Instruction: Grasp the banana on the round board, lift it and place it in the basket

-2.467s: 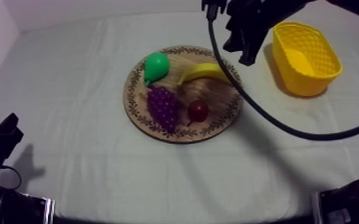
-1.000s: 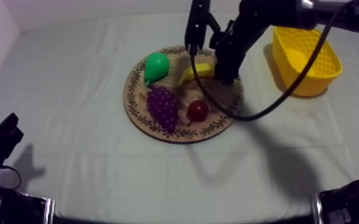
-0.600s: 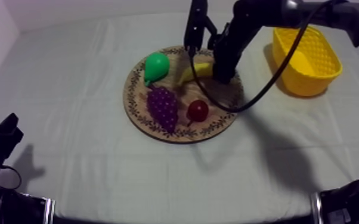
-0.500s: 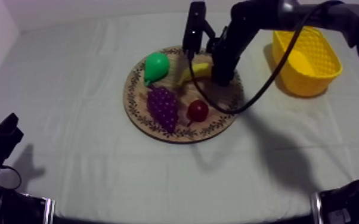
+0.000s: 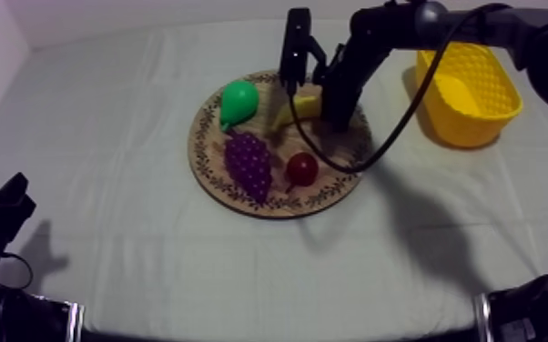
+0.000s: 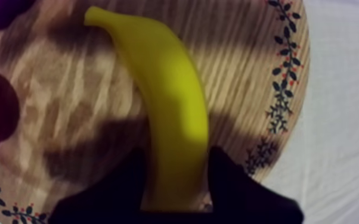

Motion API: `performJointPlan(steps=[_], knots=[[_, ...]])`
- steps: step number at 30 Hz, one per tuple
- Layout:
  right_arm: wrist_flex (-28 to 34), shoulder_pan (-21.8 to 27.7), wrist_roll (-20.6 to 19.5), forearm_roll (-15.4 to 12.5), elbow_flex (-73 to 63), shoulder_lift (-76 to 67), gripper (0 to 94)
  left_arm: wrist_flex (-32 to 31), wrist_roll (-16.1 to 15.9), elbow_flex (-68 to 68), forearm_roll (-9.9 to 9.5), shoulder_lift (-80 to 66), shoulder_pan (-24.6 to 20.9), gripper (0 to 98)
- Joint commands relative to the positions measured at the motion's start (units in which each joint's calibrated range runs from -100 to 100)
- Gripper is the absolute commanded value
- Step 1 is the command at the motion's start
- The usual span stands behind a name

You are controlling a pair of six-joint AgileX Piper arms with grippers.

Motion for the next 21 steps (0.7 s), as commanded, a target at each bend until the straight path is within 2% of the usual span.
performJointPlan(steps=[1, 13, 21], knots=[[0.25, 0.23, 0.87, -0.51, -0.09, 0.21, 25.0, 0.03, 0.01, 0.02, 0.00, -0.03, -0.01, 0.1], [1.58, 0.31, 1.44, -1.41, -1.15, -0.51, 23.2, 0.03, -0.01, 0.02, 0.00, -0.03, -0.01, 0.1], [8.76, 0.69, 0.68, -1.66, -4.80, -6.11, 24.5, 0.03, -0.01, 0.02, 0.00, -0.03, -0.01, 0.1]])
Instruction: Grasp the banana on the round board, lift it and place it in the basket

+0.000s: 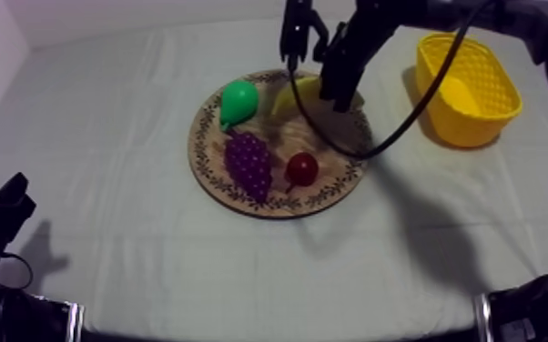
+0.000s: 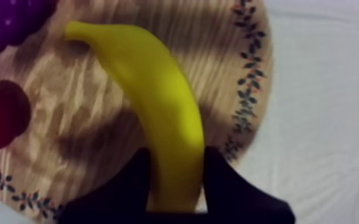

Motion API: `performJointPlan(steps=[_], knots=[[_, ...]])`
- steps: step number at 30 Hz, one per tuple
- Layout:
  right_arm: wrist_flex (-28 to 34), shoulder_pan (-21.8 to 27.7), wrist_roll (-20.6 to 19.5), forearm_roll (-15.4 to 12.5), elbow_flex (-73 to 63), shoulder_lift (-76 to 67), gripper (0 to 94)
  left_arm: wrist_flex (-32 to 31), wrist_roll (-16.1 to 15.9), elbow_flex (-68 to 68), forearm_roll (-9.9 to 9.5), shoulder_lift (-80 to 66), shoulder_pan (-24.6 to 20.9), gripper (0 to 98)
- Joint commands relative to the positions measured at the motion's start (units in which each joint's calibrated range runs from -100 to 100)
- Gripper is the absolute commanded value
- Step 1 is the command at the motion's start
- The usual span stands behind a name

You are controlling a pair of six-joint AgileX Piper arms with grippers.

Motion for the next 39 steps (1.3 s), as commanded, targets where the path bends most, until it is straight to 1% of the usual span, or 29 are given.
performJointPlan(steps=[1, 9, 16, 23, 30, 35, 39], knots=[[2.89, 0.35, 0.03, -0.30, -0.70, -2.48, 24.9, 0.03, -0.02, 0.02, 0.00, -0.03, -0.01, 0.1], [12.02, 3.75, -0.40, -1.32, -4.06, -11.24, 26.2, 0.03, -0.01, 0.02, 0.00, -0.03, -0.01, 0.1], [16.88, 9.15, -0.79, -1.33, -6.16, -15.92, 27.3, 0.03, 0.00, 0.02, 0.00, -0.03, -0.01, 0.1], [18.20, 16.01, -0.54, -1.06, -5.75, -18.05, 28.6, 0.03, 0.01, 0.02, 0.00, -0.03, -0.01, 0.1], [18.08, 22.38, 0.34, -0.97, -3.65, -18.12, 29.0, 0.03, 0.01, 0.02, 0.00, -0.03, -0.01, 0.1], [17.51, 25.53, 0.88, -0.79, -1.70, -17.56, 29.2, 0.03, 0.01, 0.02, 0.00, -0.03, -0.01, 0.1], [16.69, 27.09, 1.29, -0.65, 0.58, -17.42, 29.3, 0.03, 0.01, 0.02, 0.00, -0.03, -0.01, 0.1]])
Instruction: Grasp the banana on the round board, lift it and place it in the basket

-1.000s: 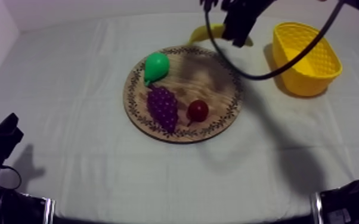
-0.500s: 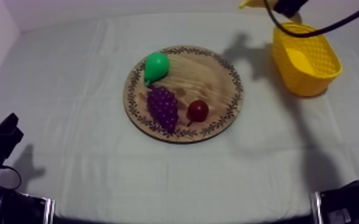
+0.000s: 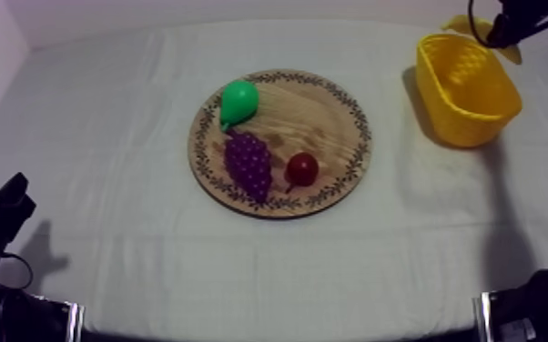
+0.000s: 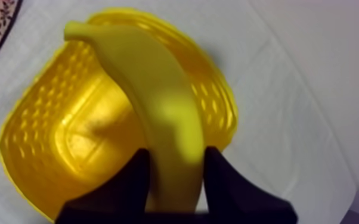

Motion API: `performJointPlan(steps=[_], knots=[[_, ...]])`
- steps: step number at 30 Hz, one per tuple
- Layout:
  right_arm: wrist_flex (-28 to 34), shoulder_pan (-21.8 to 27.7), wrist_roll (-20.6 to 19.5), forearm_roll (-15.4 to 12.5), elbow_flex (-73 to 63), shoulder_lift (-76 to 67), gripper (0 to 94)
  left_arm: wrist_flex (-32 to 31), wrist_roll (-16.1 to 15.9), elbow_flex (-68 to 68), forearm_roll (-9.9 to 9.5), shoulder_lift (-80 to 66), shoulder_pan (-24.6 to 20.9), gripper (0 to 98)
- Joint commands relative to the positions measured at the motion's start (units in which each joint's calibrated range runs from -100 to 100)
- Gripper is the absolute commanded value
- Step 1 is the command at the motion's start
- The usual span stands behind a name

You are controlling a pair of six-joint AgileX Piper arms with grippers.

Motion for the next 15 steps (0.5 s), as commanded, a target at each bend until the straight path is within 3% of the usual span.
performJointPlan(steps=[1, 15], knots=[[-0.52, 0.60, 0.06, 0.09, 1.23, 0.08, 29.4, -0.05, 0.01, 0.02, 0.00, -0.03, -0.01, 0.1], [-6.53, 1.38, -0.19, 0.49, 8.71, 1.84, 31.2, -0.05, 0.01, 0.02, 0.00, -0.03, -0.01, 0.1]])
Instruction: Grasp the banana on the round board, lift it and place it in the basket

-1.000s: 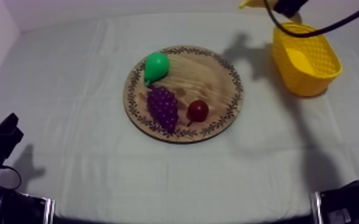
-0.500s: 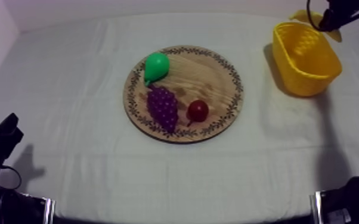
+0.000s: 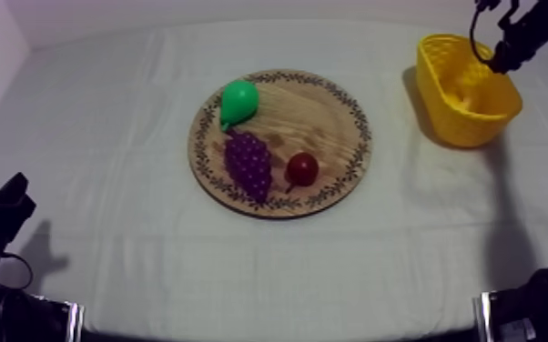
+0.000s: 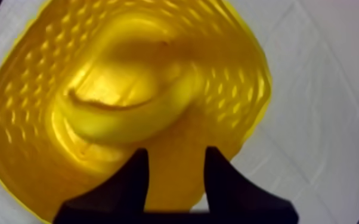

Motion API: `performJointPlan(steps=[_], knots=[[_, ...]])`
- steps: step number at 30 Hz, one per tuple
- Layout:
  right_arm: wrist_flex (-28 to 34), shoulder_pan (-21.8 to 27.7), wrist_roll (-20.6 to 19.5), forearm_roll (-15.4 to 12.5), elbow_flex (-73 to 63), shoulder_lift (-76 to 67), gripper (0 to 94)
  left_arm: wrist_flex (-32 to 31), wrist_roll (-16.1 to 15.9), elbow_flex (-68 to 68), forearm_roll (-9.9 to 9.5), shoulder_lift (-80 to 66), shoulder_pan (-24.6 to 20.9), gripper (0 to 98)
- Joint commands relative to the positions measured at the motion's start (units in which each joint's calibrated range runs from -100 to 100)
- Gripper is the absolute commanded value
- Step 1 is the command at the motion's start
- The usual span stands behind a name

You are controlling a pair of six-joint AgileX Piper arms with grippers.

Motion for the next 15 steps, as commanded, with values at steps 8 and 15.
performJointPlan(steps=[8, 15], knots=[[-1.37, 0.01, -0.35, -0.02, 1.20, -0.38, 21.0, 0.03, 0.01, 0.02, 0.00, -0.03, -0.01, 0.1], [-8.12, 0.69, -10.56, -0.38, 3.21, -8.45, 4.1, 0.03, -0.01, 0.02, 0.00, -0.03, -0.01, 0.1]])
